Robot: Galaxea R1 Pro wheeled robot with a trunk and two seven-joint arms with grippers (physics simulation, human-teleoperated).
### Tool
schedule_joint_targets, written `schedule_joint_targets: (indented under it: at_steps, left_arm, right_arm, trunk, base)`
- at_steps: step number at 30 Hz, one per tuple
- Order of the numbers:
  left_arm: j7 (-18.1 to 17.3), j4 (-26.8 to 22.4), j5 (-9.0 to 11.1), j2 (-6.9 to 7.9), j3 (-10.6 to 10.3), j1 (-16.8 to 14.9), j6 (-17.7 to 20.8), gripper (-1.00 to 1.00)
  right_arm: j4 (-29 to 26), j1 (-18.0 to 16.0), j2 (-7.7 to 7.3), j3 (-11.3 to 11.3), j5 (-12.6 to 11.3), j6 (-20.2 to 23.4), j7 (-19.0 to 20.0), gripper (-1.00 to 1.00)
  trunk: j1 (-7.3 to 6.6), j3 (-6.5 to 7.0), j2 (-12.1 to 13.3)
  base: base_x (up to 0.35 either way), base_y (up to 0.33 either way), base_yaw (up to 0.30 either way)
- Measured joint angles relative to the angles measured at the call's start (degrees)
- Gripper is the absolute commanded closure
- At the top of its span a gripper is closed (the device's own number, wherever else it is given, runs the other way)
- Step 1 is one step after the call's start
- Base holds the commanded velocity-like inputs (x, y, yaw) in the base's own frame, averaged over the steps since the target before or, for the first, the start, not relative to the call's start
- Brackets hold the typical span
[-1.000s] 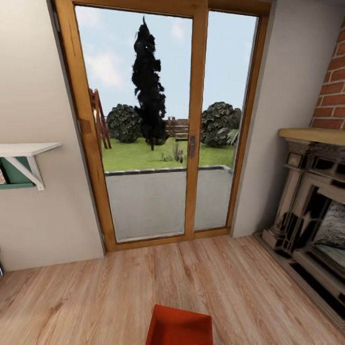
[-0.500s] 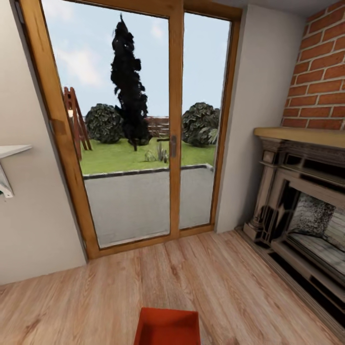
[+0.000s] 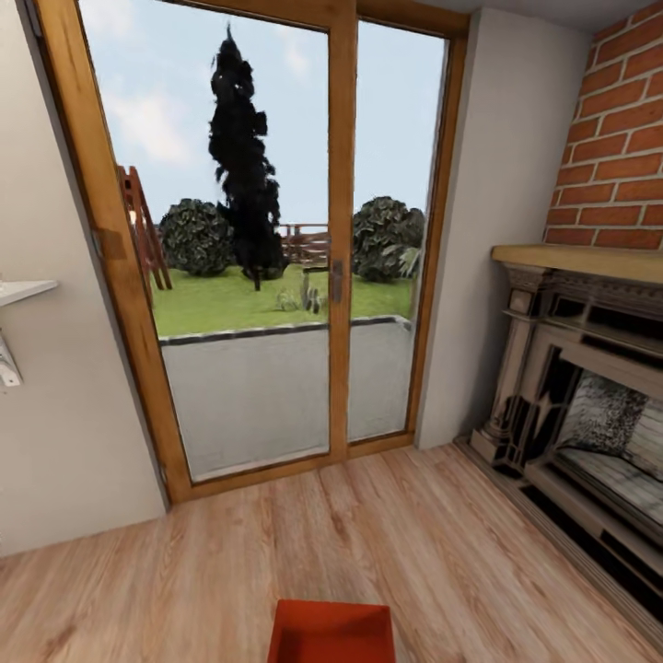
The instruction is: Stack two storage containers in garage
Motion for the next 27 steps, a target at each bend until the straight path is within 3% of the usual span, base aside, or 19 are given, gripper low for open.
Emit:
schedule_joint_targets:
  at_steps: [27]
  left_arm:
    - [0.0,-0.01,-0.02,0.0,-0.01,0.0,-0.07,-1.0]
  right_arm:
    - [0.0,0.01,0.0,0.09,-0.03,-0.01,0.0,-1.0]
  trunk:
    - [0.02,0.0,0.0]
  base:
    - [0.008,0.055,-0.001]
